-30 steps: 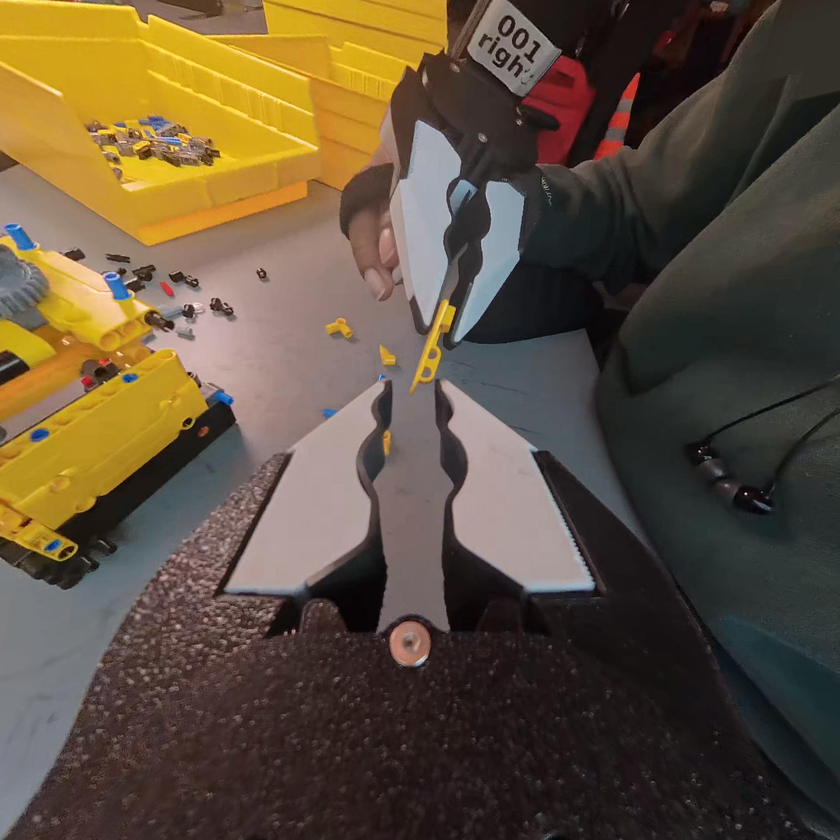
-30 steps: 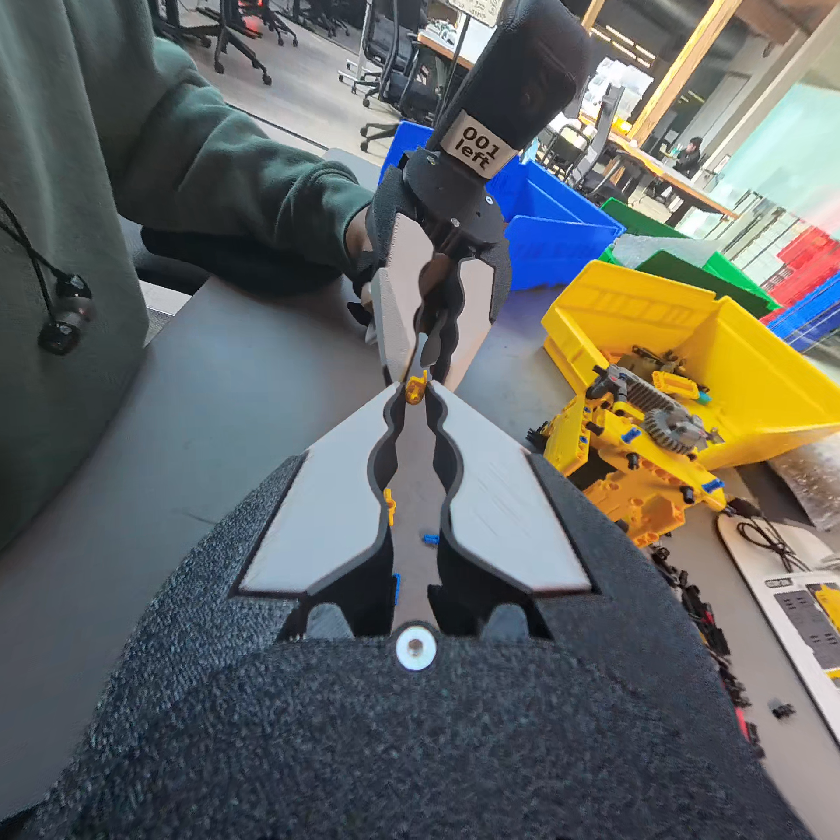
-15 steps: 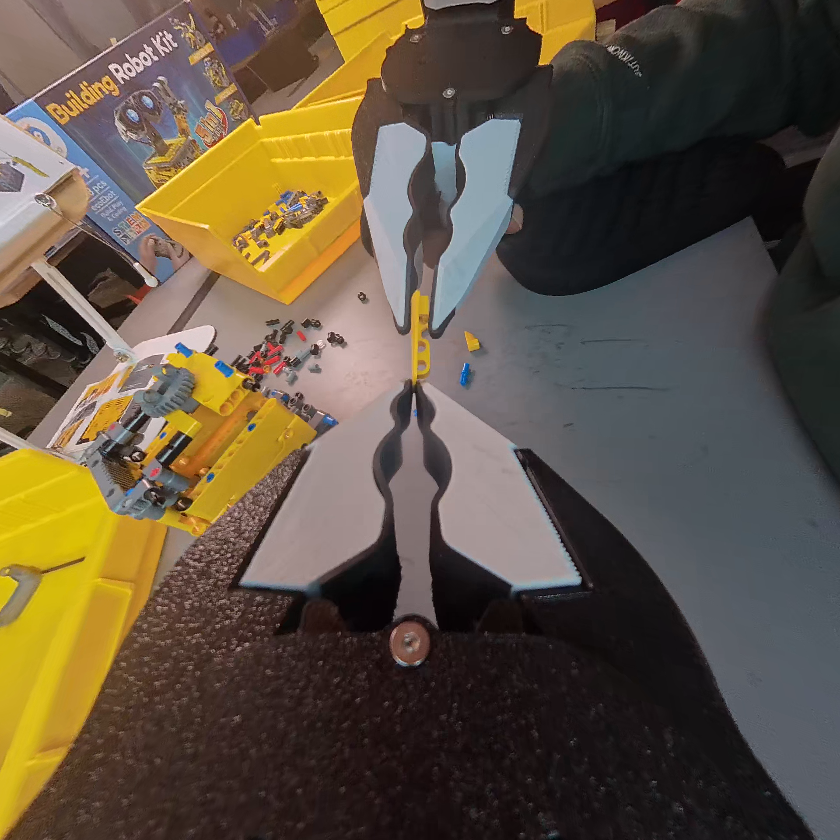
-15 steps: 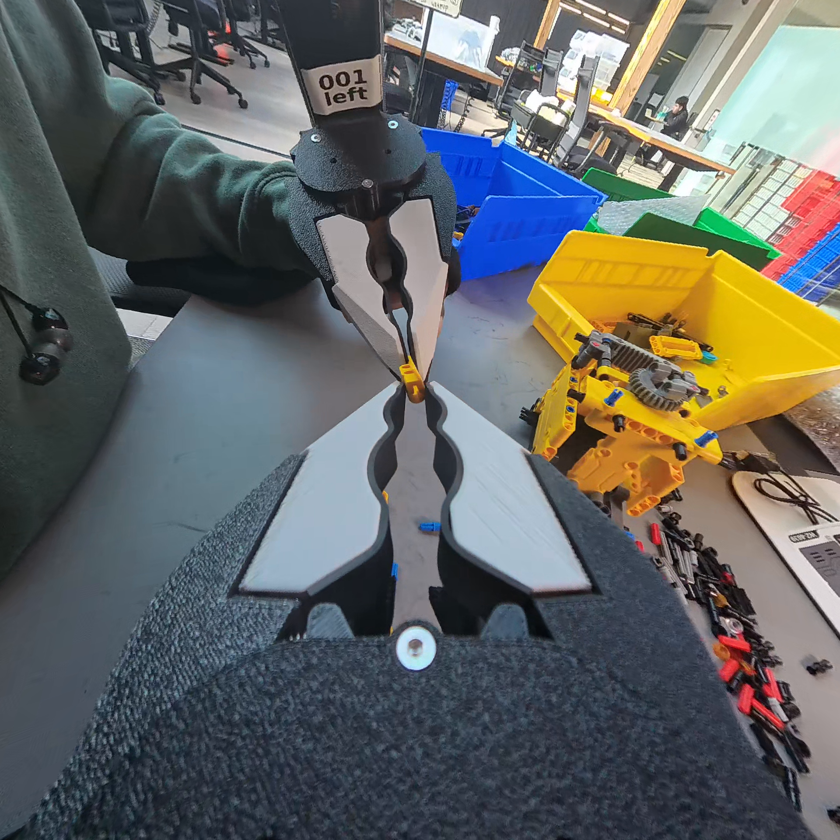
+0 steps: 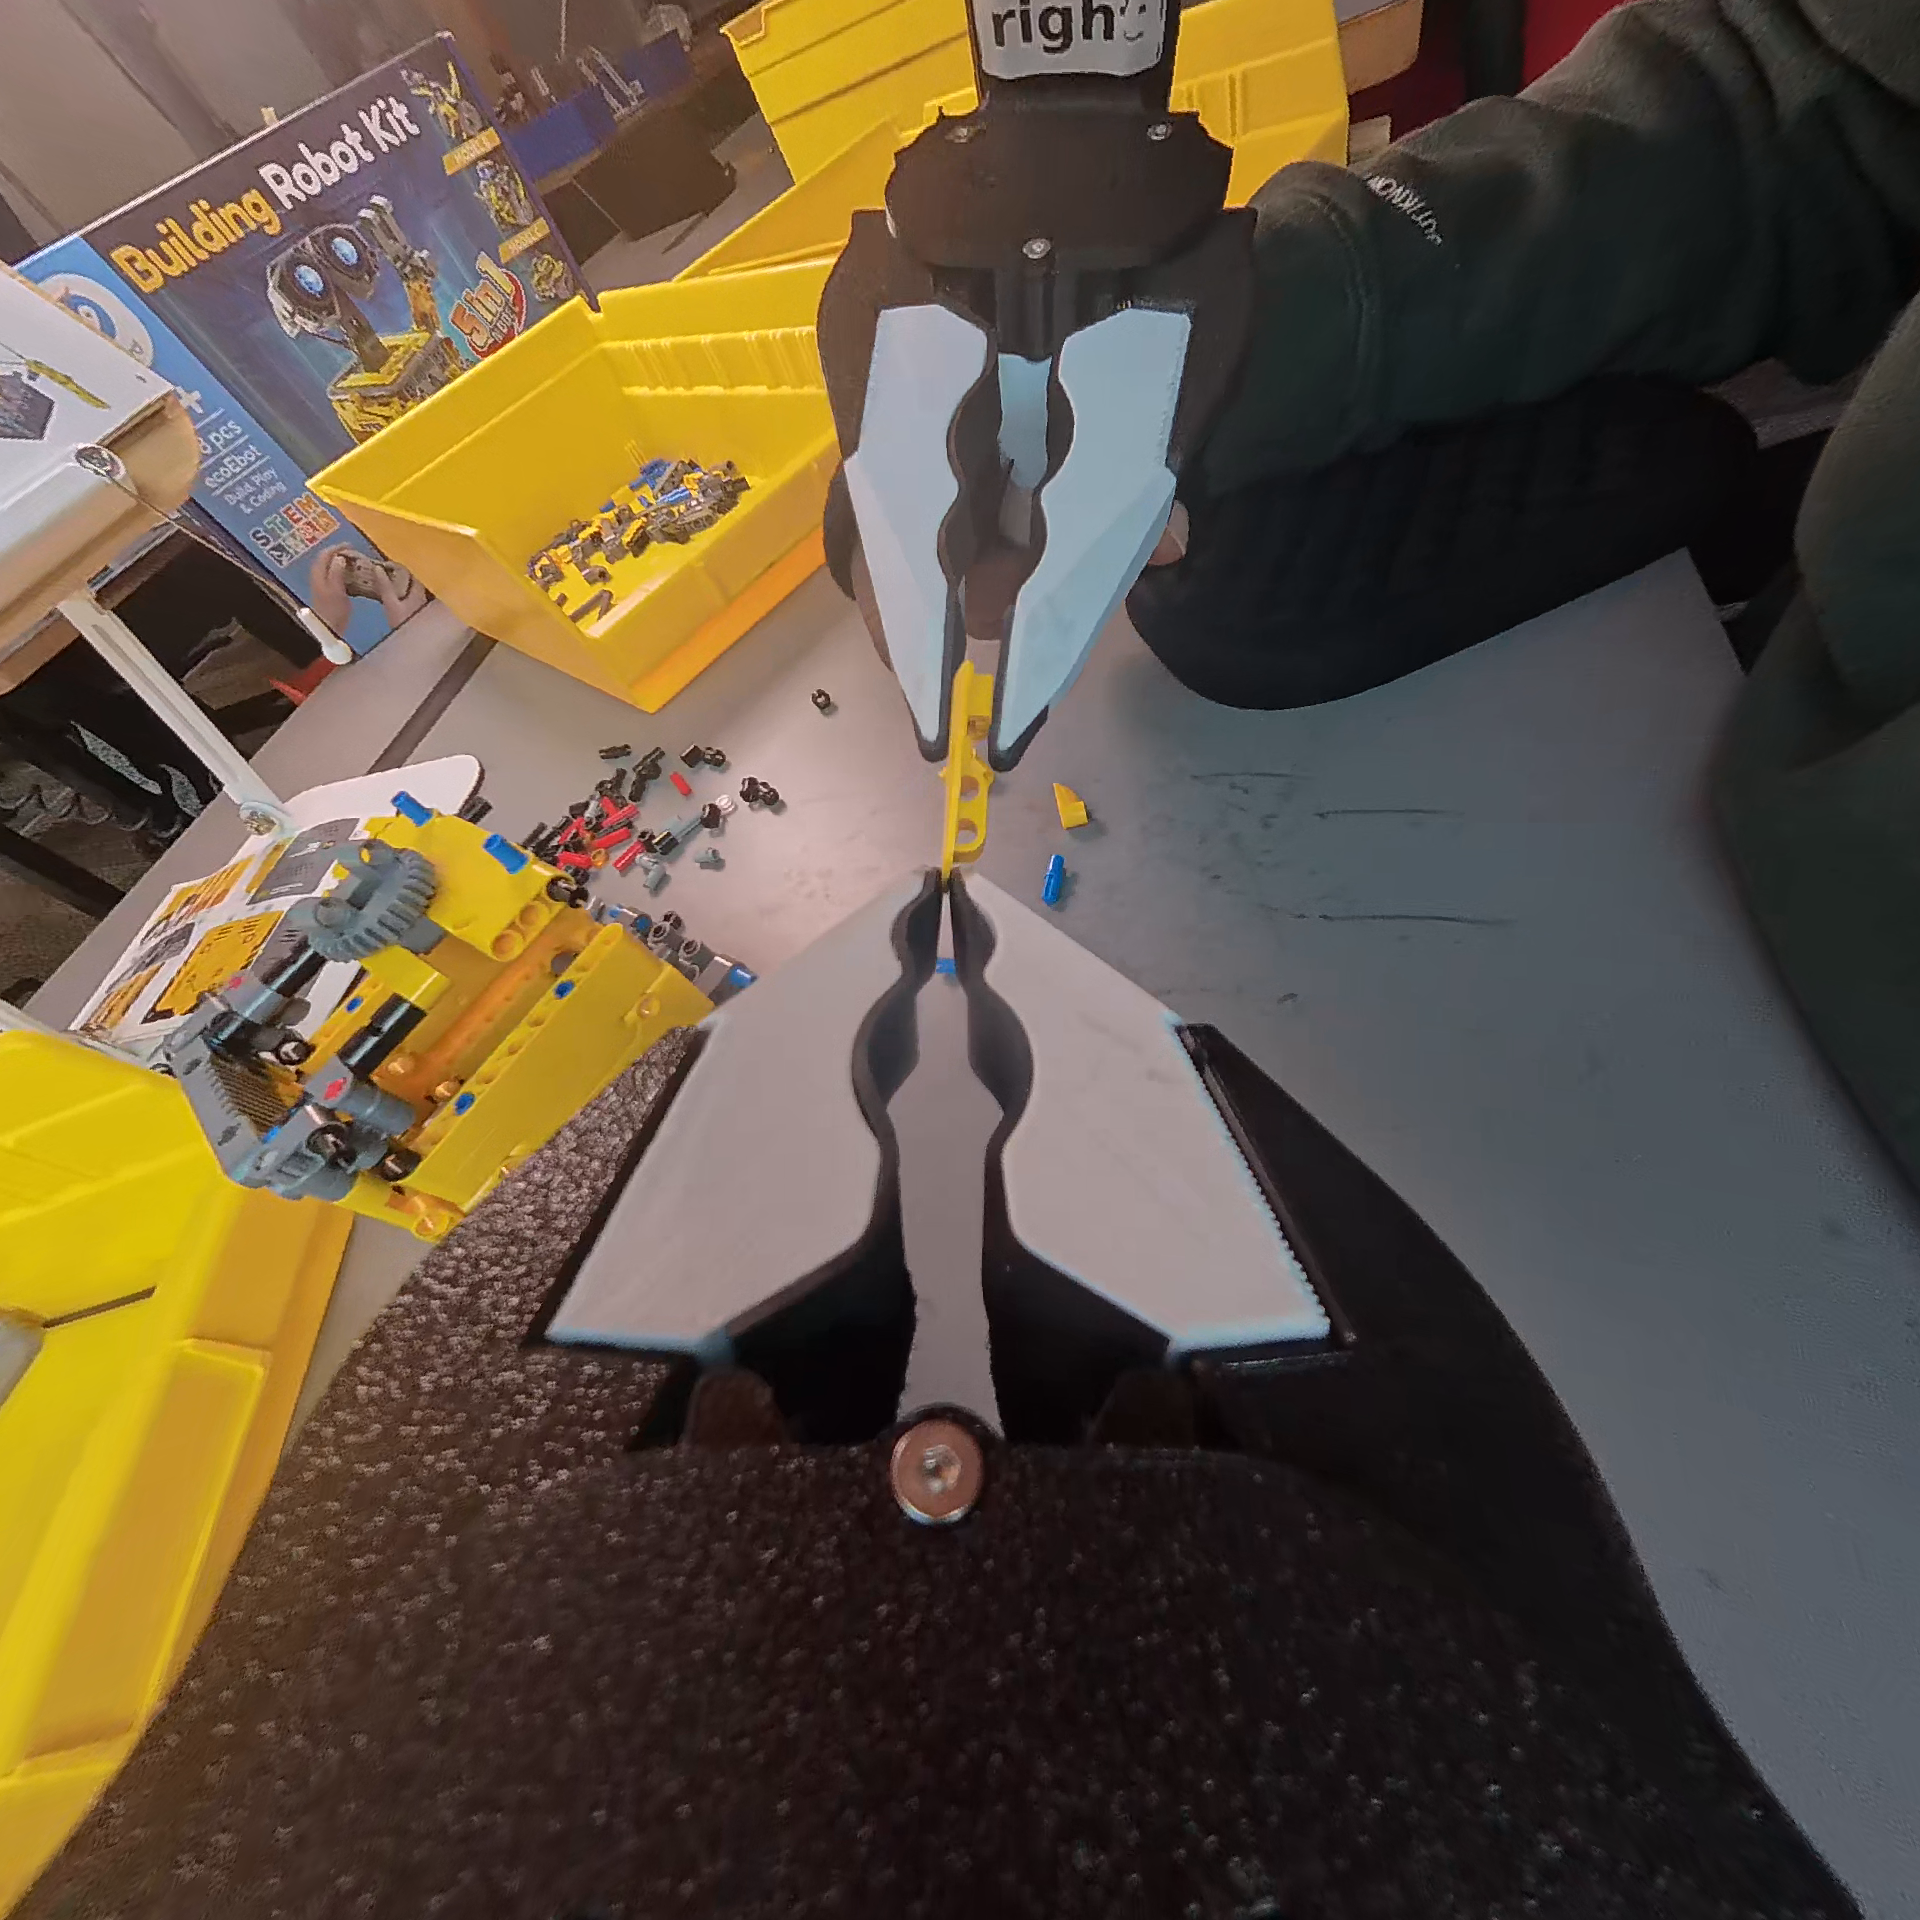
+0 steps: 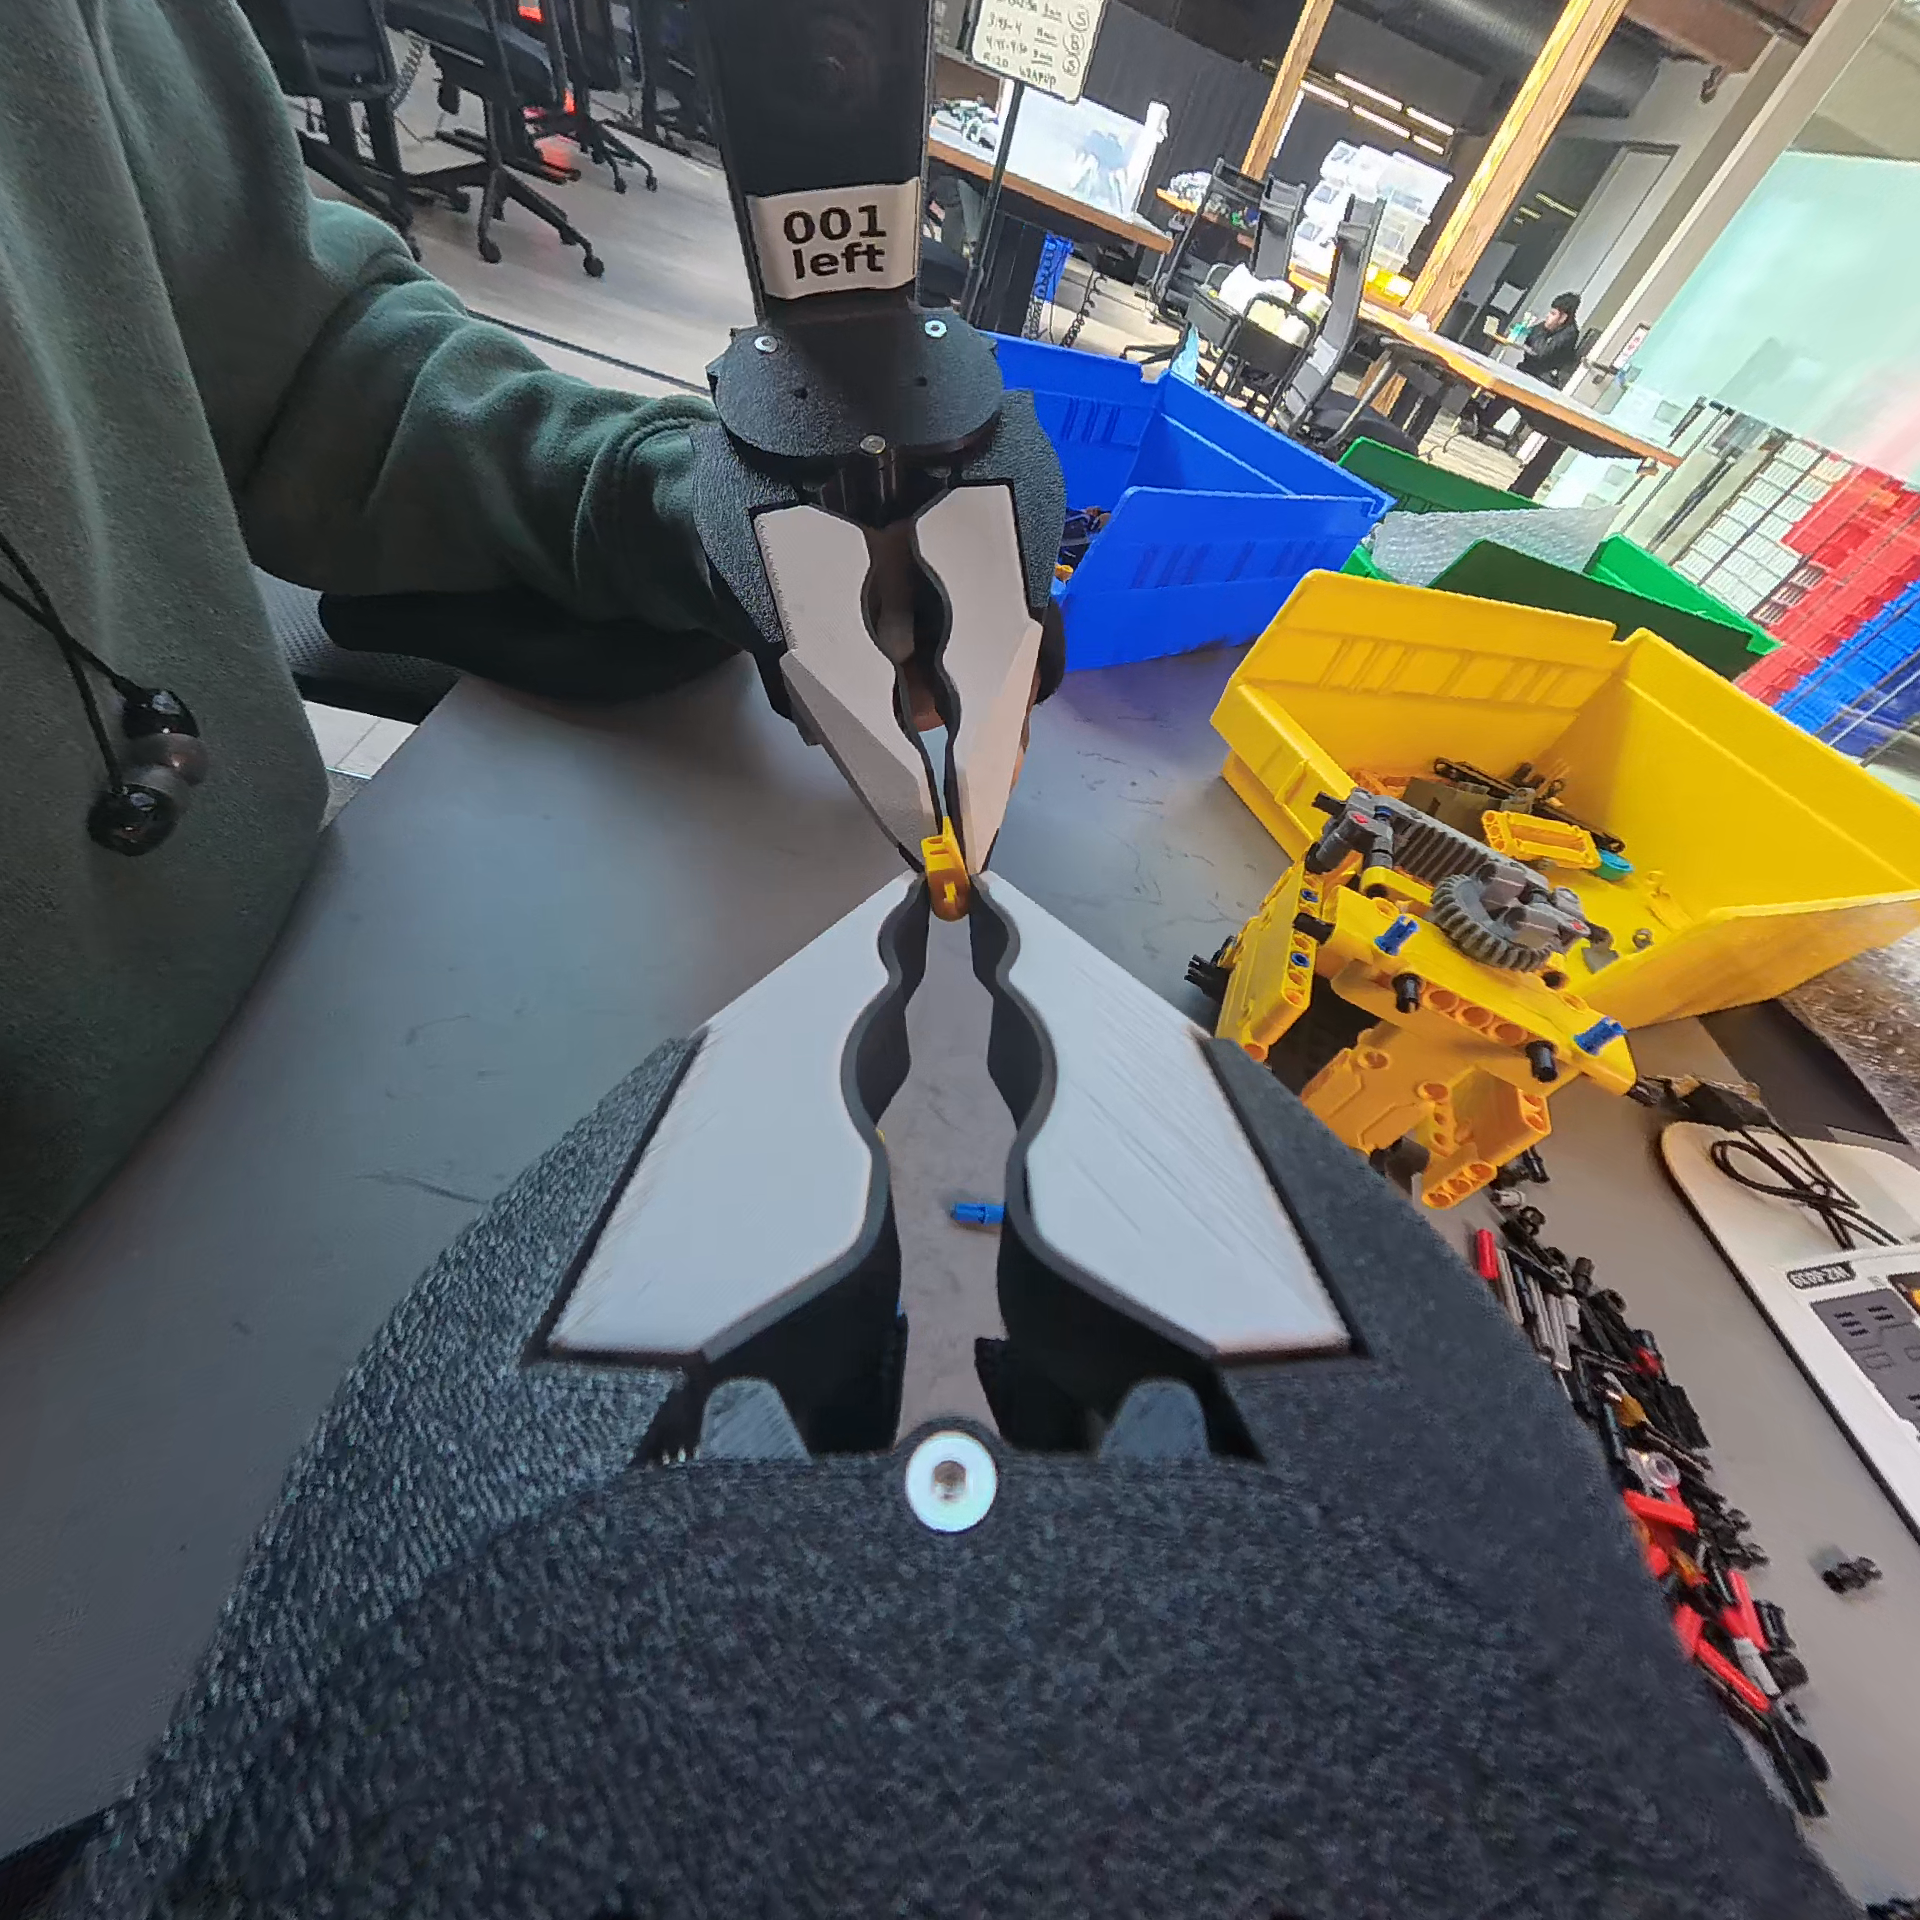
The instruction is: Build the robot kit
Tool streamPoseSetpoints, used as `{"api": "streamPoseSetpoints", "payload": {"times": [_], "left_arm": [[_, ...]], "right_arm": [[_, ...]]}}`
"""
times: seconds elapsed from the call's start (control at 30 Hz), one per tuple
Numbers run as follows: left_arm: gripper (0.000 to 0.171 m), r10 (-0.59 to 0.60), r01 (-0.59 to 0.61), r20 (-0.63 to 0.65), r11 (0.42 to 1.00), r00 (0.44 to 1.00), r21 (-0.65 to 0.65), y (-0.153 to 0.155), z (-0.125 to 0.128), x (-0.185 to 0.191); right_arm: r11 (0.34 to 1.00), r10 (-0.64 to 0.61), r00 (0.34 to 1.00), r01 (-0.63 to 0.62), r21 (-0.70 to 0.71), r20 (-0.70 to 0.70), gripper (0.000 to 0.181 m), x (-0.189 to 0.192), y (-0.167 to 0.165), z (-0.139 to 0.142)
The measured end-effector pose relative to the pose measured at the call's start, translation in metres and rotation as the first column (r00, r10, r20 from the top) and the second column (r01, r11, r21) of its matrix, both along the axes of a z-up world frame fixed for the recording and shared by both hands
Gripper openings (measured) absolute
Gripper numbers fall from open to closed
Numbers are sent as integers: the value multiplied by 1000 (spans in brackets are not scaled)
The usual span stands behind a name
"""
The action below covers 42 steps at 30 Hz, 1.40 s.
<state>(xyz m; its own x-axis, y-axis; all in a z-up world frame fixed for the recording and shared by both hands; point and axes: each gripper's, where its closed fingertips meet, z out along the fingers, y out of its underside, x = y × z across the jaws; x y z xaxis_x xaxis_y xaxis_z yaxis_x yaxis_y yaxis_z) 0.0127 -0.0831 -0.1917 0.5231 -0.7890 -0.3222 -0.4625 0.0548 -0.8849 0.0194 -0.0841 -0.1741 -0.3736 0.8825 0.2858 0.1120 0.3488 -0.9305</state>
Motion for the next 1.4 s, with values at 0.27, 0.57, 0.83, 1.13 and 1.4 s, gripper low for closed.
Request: {"api": "streamPoseSetpoints", "payload": {"times": [0.27,0.57,0.83,1.13,1.4], "left_arm": [[10,-57,58,22,998,998,-21,-8,-1,8],[0,-29,28,10,1000,1000,9,-4,2,4],[0,73,-54,-149,990,986,132,6,-5,-5],[2,-14,10,-68,998,998,-59,-2,-20,1],[14,-124,156,138,956,983,-248,-19,-14,14]], "right_arm": [[999,47,998,-47,9,-38,6,4,-7,5],[1000,15,1000,-15,-5,11,7,2,-3,-3],[999,-37,995,38,-15,88,12,-3,4,-14],[996,-15,997,7,91,81,7,-1,0,-21],[995,75,994,-80,62,84,6,5,-16,-18]]}}
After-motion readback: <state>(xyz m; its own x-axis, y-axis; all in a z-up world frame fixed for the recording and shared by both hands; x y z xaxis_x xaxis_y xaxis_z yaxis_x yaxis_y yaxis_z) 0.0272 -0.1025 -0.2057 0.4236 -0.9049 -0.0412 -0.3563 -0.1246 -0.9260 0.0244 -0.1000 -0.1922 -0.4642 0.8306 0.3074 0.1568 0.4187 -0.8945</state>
